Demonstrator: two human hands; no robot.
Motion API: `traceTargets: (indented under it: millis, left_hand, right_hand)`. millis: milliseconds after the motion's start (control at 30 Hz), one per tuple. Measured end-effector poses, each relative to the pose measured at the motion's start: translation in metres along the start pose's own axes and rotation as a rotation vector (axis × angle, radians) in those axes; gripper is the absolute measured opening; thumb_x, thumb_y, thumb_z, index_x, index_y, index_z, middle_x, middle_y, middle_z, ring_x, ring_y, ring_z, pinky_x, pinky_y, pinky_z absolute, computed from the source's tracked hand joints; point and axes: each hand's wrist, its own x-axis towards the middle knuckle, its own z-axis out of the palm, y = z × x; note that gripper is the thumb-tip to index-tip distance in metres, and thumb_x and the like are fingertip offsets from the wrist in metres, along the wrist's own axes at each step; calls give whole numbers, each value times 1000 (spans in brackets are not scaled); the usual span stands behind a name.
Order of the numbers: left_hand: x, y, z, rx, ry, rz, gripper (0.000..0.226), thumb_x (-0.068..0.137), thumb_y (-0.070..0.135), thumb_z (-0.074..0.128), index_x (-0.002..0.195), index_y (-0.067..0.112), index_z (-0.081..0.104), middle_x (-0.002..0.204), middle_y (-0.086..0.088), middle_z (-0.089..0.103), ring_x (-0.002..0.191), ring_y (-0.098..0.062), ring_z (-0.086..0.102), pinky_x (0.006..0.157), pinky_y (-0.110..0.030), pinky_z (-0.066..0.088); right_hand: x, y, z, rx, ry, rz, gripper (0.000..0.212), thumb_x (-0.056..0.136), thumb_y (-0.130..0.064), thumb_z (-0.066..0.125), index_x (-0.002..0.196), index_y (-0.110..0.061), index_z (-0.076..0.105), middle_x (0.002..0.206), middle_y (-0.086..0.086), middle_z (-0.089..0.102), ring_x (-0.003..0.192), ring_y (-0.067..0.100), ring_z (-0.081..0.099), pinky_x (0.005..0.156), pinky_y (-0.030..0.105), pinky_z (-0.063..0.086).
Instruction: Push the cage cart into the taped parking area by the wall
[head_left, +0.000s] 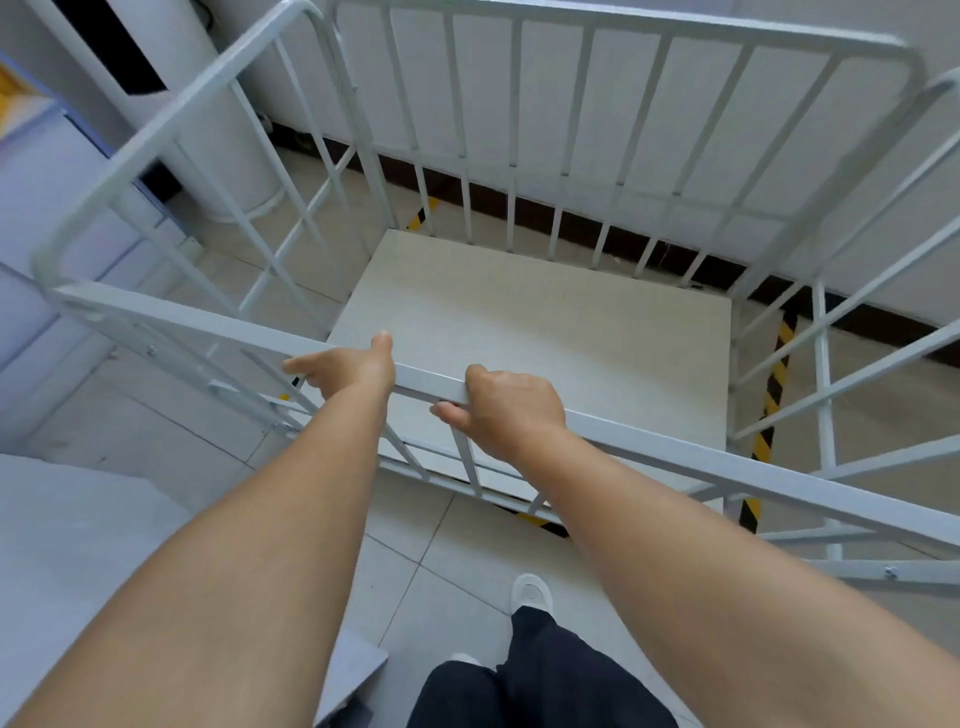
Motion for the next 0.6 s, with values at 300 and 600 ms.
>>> traceTargets:
  millis: [300, 600]
  left_hand:
    - [42, 3, 21, -373, 101, -108, 71, 94, 26, 50, 151, 9, 11, 157, -5, 21, 136, -28, 31, 110, -38, 26]
    - [78, 44, 24, -341, 109, -199, 56, 96, 60, 19, 148, 42, 12, 142, 33, 29, 123, -18, 40, 88, -19, 22]
  right_hand:
    - [15, -11, -3, -6, 6, 100, 49, 88, -69, 38, 87, -20, 42, 74, -4, 48, 70, 23, 47, 61, 31, 30]
    - [55, -35, -3, -6, 88, 155, 53, 86, -73, 38, 84, -20, 44, 62, -8, 42, 65, 19, 50, 51, 29, 30]
